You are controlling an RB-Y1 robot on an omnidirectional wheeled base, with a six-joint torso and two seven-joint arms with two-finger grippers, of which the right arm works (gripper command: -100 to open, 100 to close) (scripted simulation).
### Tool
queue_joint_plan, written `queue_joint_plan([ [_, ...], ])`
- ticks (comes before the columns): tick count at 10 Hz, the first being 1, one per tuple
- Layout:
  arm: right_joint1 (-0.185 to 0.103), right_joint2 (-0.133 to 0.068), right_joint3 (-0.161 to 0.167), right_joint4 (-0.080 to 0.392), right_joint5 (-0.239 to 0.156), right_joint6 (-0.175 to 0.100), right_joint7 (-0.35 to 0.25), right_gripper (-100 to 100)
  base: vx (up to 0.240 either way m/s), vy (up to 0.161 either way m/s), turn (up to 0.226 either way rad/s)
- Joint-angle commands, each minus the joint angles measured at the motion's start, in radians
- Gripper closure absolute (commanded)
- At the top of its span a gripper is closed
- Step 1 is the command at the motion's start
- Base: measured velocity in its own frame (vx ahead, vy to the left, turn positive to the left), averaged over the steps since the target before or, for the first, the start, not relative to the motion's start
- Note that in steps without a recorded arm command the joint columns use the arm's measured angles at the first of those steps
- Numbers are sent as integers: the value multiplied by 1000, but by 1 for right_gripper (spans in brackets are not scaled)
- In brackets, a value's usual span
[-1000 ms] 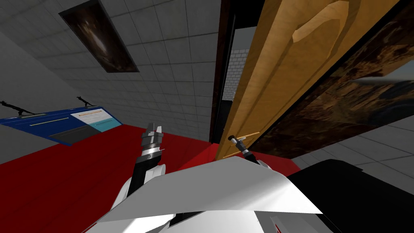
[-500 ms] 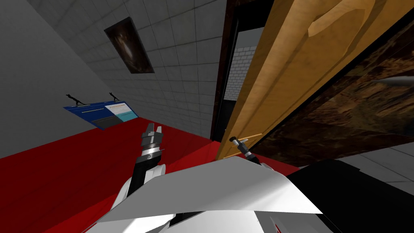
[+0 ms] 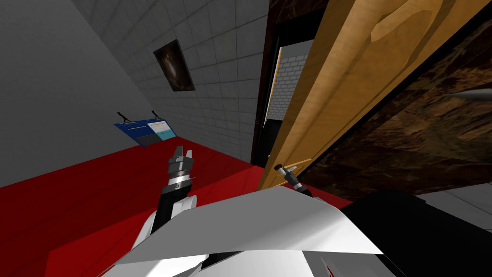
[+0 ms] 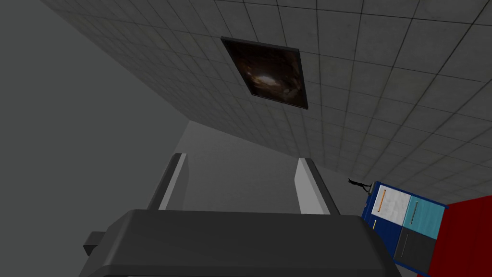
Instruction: Pull the door open
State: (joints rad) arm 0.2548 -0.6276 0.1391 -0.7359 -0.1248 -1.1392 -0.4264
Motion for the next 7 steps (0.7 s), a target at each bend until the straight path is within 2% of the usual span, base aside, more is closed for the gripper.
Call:
queue_joint_plan([
  [1, 0, 0, 0, 0, 0, 0, 0, 100, -76, -22, 34],
  [2, 2, -3, 4, 14, -1, -18, -4, 100, -170, -79, 172],
  [7, 7, -14, 12, 45, -3, -64, -11, 100, -214, -92, 187],
])
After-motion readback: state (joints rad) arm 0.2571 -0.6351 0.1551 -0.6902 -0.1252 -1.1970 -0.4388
